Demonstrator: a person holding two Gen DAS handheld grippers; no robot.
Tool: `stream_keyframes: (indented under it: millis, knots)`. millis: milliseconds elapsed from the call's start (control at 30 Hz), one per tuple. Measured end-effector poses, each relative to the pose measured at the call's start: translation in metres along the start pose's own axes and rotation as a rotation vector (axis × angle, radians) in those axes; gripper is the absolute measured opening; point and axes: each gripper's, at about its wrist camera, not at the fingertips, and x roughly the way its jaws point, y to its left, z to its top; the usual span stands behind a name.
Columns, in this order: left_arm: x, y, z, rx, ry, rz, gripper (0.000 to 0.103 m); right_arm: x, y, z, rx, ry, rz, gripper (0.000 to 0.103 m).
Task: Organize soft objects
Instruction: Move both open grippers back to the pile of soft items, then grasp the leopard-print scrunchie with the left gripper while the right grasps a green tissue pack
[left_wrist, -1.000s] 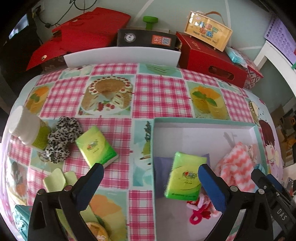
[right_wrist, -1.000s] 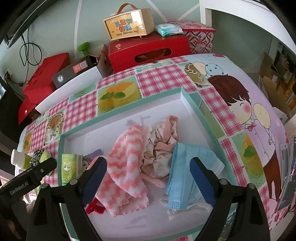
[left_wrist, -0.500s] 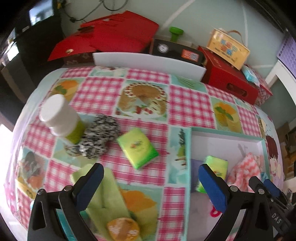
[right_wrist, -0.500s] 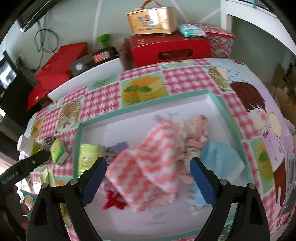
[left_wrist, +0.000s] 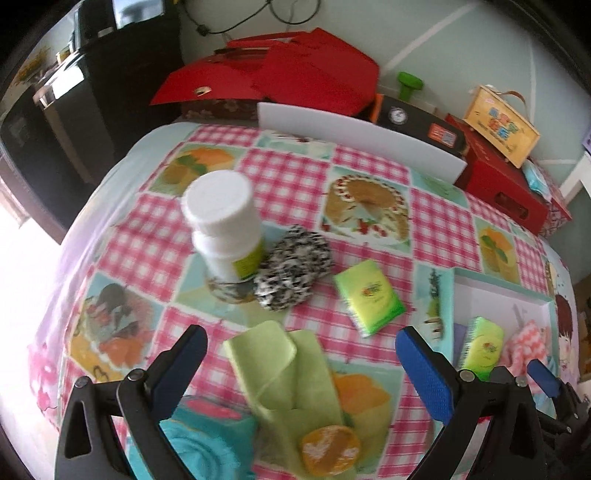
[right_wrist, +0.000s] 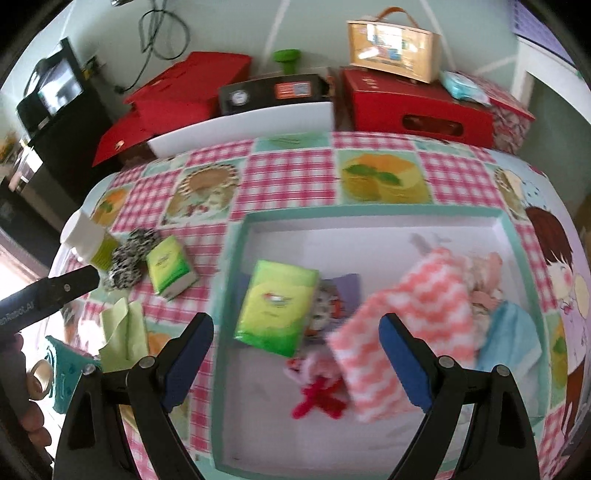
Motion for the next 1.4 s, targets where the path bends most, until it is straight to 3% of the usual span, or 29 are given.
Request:
stream_keyframes:
  millis: [300,533,867,1067,1400]
  knots:
    - [-0.001,0.033,0.0,-0.05,-0.002,0.024,0.103,0.007,0.042,-0.005,-0.043,0.011,0.108,0.091]
    - [0.003,0.047,0.003,-0.08,0.016,0.008,0.103,0.018,0.068,-0.009,-0.089,0.037,0.13,0.091]
    - [0.019,0.05,0.013,-0.09,0.078,0.001,0.103,0.024,0.09,0.003,-0.21,-0.015,0.077,0.091]
    - [0.039,0.047,0.026,-0.087,0.166,-0.074,0.102,0.043,0.112,0.019,-0.308,0.012,0.091,0.091]
    - [0.065,0.053,0.035,-0.204,0.225,-0.107,0.088,0.084,0.129,0.03,-0.351,0.066,0.097,0.091]
